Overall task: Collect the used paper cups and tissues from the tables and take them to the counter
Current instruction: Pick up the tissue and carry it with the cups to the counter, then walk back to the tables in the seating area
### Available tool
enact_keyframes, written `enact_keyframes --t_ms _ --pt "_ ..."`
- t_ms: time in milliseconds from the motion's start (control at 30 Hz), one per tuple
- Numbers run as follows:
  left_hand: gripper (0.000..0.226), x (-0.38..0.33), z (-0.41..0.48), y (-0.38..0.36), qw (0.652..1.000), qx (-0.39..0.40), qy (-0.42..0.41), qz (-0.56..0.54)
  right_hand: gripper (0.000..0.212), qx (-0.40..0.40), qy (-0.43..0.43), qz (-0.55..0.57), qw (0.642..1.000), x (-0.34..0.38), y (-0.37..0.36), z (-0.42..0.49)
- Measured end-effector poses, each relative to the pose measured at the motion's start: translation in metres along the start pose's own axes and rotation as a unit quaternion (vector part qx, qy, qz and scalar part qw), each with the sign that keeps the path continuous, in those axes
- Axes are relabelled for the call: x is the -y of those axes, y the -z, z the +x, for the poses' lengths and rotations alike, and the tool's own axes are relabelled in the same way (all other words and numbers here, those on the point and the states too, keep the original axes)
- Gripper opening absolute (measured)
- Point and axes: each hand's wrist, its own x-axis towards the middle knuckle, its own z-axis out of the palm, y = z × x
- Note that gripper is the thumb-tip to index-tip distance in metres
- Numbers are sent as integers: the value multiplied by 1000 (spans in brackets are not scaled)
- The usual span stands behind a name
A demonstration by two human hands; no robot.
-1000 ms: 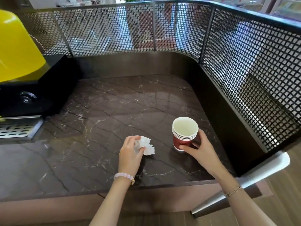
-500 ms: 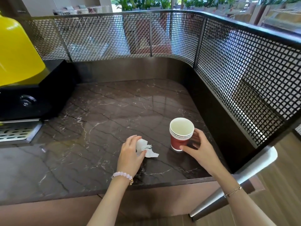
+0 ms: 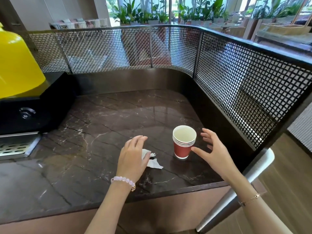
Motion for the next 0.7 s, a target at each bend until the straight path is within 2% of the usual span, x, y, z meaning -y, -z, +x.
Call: enact_keyframes --t_ms 167,400,700 --pt "39 -16 8 21 996 -68 -41 44 64 -51 49 -43 997 27 14 -4" --pt "37 -26 9 45 986 -100 -72 116 63 -89 130 -178 971 63 19 -14" --pt "39 -22 2 69 979 -126 -91 135 58 -119 182 -294 930 91 12 -33"
